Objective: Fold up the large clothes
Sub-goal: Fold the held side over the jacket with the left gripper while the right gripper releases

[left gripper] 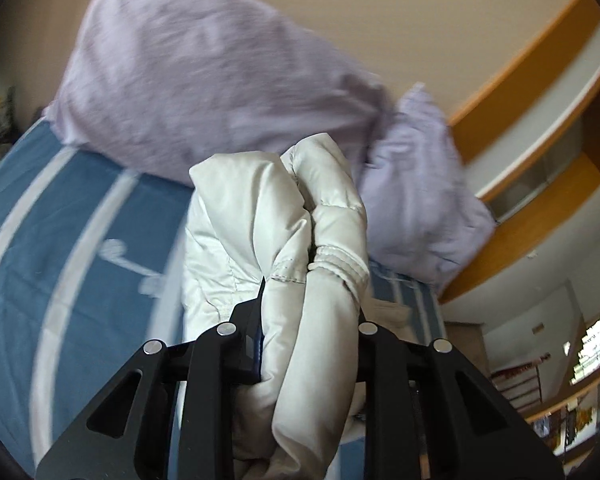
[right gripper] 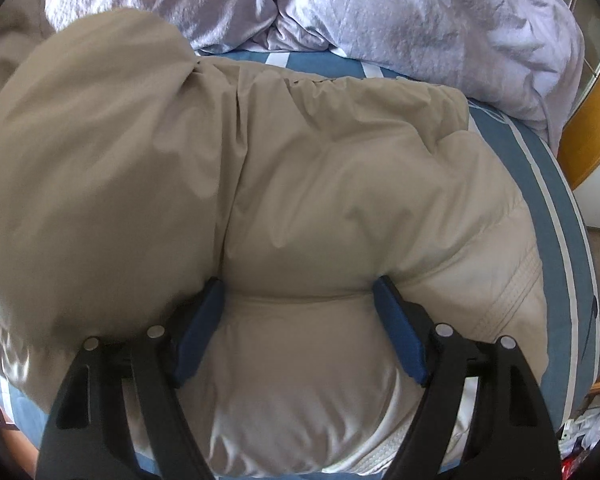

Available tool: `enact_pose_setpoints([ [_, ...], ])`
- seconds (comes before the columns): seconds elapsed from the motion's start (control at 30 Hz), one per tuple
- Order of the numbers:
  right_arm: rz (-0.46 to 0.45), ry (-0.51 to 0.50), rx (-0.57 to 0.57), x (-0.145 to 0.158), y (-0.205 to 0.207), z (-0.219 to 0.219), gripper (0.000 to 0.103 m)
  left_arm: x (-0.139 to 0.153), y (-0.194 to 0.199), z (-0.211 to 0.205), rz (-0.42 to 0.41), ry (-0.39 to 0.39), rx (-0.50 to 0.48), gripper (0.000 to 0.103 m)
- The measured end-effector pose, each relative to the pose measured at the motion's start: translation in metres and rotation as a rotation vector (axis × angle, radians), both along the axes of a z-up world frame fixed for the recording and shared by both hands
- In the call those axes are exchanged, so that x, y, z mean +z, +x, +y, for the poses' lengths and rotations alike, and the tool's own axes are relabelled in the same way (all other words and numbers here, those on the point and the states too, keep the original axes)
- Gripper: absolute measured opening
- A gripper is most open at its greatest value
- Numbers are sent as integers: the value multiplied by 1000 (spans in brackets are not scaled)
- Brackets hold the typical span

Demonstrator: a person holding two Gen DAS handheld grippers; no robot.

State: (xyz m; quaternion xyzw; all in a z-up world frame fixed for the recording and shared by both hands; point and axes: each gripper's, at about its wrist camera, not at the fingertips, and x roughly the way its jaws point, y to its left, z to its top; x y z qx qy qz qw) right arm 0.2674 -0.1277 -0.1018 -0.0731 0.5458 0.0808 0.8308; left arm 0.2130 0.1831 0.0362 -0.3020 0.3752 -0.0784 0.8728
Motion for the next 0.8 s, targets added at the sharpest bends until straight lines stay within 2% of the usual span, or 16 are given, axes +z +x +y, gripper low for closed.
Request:
enact_pose_setpoints([
  [0.13,-3,-3,-7,-1,0,0,78,18,1,-36,-22,-20,-57,23],
  [0.3,-8,-1,-7,-2,-1,0,78,26,-1,-84,-33,-33,-135,23],
  [0.57,-31,35,0,-2,-4,-7,78,15,8,-149,-12,-53,-240,23],
  [0.8,-65,102,34,2,-11,-19,77,-8,24,-186,33,-58,-278,23],
])
